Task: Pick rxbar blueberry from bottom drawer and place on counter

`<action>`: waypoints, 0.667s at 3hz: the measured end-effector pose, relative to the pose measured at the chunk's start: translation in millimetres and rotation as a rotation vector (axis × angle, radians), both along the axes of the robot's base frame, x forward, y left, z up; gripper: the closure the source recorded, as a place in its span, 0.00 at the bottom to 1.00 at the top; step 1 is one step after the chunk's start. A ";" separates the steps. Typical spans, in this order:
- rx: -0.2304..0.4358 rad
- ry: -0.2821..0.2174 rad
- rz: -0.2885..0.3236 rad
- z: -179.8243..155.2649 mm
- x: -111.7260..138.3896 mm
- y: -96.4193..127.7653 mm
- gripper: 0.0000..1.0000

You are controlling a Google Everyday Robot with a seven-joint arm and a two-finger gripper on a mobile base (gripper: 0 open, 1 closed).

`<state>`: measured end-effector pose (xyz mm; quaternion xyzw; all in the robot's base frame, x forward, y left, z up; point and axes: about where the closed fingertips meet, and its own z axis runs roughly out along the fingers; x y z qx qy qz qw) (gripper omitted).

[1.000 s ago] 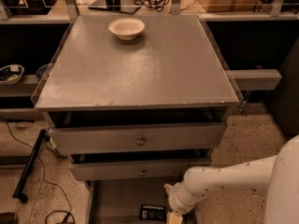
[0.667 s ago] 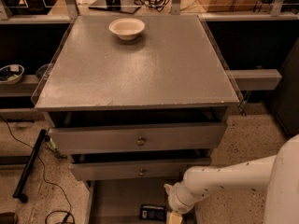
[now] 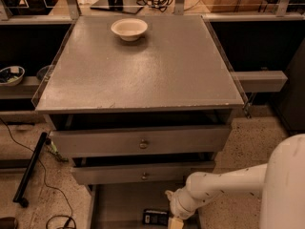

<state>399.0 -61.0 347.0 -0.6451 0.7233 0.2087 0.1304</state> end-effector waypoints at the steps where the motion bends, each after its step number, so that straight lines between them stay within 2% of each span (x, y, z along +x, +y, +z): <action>1: 0.032 0.033 -0.011 -36.0 14.2 6.4 0.00; 2: 0.033 0.034 -0.012 -37.0 14.8 6.8 0.00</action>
Offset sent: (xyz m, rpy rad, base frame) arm 0.0245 0.0098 -0.0553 0.0529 0.0498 -0.0183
